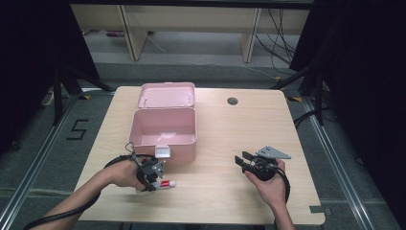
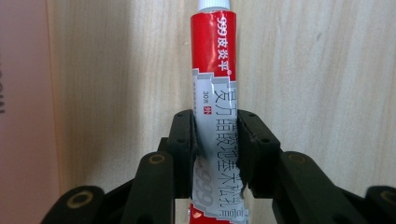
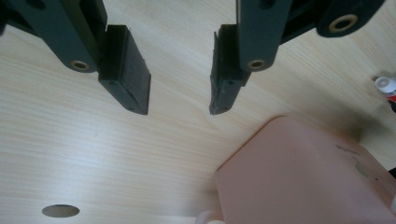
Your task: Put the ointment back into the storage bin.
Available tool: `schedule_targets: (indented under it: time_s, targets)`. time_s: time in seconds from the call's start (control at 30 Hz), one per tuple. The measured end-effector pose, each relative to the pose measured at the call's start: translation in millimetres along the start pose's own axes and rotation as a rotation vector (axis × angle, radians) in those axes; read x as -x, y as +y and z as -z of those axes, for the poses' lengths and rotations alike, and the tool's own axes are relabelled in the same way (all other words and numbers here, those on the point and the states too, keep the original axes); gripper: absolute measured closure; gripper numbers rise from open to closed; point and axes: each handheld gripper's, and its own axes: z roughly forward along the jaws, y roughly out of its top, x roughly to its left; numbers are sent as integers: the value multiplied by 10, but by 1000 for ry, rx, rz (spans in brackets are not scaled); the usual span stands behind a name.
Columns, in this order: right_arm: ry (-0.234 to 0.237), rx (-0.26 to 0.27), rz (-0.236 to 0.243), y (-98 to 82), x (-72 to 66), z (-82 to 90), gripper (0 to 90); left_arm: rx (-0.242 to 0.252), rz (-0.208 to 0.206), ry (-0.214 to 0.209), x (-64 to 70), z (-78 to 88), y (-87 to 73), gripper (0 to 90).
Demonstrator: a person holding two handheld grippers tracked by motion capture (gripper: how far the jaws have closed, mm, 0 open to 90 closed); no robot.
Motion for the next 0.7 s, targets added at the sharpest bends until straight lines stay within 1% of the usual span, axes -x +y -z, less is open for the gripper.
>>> schedule_targets:
  time_s: [0.07,0.1,0.13,0.27,0.33,0.4,0.43,0.5,0.57,0.6,0.67,0.7]
  targets:
    - [3,5,4,-4,4,-11,590,-2,-7,1,4,1,1,682]
    - [5,-1,-4,0,-3,-3,590,-2,-9,2,6,0,3,682]
    - [4,2,1,-1,-2,-5,590,-1,-5,1,12,-3,4,682]
    - [1,3,4,1,-2,-3,590,-17,-15,2,6,1,21,684]
    - [-5,-3,0,2,-1,5,591,-17,-16,7,10,1,26,685]
    - [-1,1,-2,2,-1,4,591,-21,-17,8,13,5,29,686]
    - [-1,-6,-1,4,2,11,591,-21,-18,8,15,7,30,686]
    - [-1,1,-2,2,0,5,590,-17,-12,3,25,16,29,686]
    - [-3,1,-4,1,-1,5,591,-15,-20,9,29,32,30,686]
    - [-11,2,9,3,4,8,591,-15,-21,6,33,42,30,686]
    - [-6,-2,0,3,-1,7,590,-5,-21,8,39,68,30,686]
    - [-15,4,15,4,7,8,591,1,-23,10,40,83,30,686]
